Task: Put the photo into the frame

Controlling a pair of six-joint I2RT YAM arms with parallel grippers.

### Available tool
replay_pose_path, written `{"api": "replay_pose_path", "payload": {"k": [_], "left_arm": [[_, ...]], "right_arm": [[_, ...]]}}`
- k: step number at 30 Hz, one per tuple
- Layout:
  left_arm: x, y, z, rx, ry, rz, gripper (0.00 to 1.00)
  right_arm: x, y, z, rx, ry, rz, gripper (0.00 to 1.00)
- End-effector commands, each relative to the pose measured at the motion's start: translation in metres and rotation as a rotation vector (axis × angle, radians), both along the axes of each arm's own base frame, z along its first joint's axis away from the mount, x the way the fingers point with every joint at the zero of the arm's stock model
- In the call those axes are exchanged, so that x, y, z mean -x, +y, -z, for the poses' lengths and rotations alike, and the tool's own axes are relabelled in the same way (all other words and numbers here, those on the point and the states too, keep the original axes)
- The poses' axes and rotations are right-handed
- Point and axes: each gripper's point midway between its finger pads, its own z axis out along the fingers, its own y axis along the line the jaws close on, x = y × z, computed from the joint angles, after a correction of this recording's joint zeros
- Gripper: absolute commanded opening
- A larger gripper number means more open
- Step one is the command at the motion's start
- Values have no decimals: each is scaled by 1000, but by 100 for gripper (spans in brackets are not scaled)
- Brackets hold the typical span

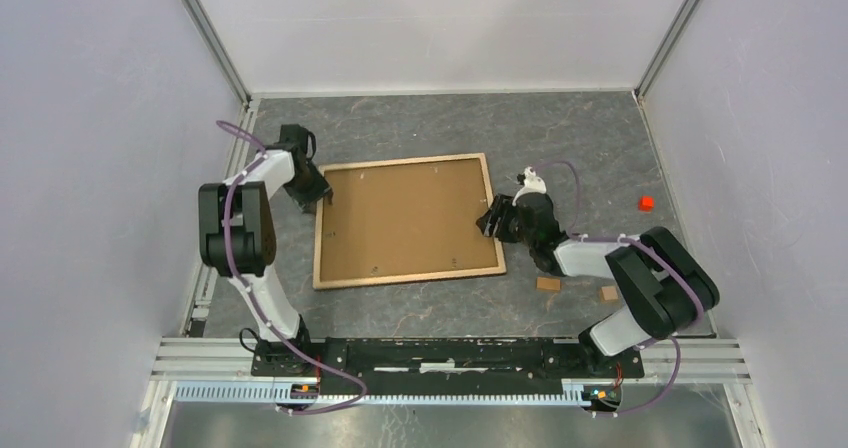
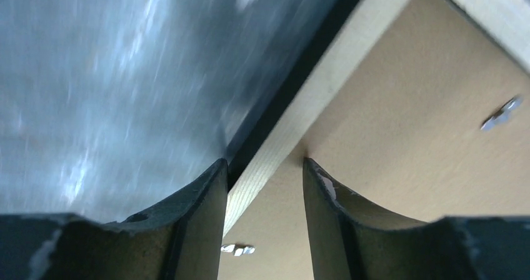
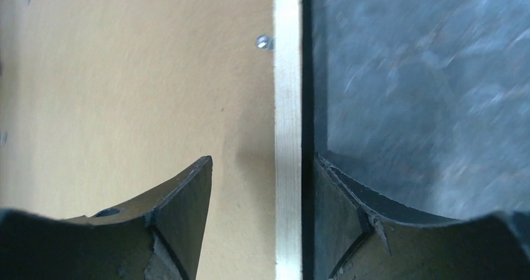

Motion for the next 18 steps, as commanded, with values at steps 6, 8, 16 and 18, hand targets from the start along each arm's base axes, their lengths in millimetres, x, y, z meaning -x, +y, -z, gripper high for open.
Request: {"api": "replay_pose_path", "payload": {"k": [6,8,16,18], "left_arm": [[-151,-62,-27,215,-273,173,65],[-153,-45,-44,19,-246,183,74],[-57,-7,-145,-305,-333,80,100],[-16,-21,-151,-306,-372,94,100]], "right_arm": [[113,89,-20,-243,4,-356,68],[117,79,-19,-190,-9,-351,71],[36,20,-87,470,-383,-289,98],[9,23,-99,621,-426,-320,98]]}}
